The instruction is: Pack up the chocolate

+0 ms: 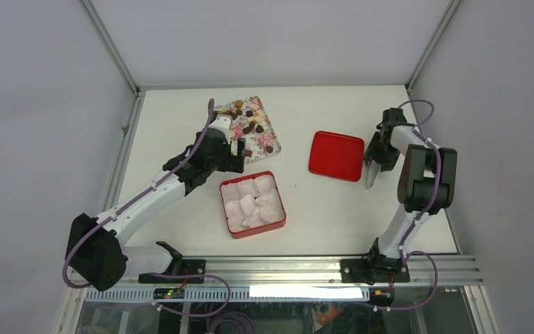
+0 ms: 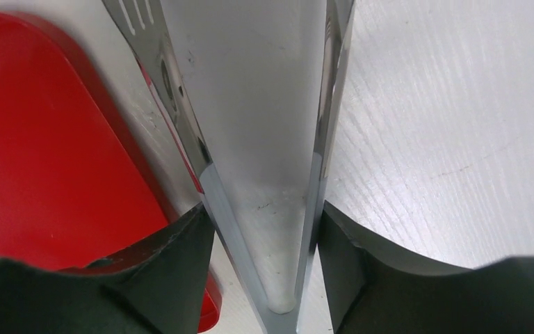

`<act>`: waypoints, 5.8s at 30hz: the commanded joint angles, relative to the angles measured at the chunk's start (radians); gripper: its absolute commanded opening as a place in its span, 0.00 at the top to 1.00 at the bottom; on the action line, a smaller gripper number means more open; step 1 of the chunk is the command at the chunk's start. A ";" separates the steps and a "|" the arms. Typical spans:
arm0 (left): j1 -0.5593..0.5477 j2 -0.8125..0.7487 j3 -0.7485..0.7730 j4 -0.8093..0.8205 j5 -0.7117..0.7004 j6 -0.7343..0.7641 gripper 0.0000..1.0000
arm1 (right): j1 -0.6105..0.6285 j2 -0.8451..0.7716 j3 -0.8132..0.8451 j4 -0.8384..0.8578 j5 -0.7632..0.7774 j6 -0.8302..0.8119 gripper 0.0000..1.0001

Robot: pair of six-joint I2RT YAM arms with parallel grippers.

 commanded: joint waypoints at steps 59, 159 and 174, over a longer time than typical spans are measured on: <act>0.361 0.380 0.420 -0.334 0.106 -0.230 0.01 | 0.729 0.362 1.093 -0.767 -0.227 -0.090 0.84; 0.223 0.260 0.260 -0.460 0.406 -0.212 0.21 | 0.687 0.050 0.484 -0.552 -0.185 -0.077 0.57; 0.143 0.189 0.106 -0.542 0.313 -0.281 0.43 | 0.688 0.075 0.521 -0.548 -0.166 -0.067 0.54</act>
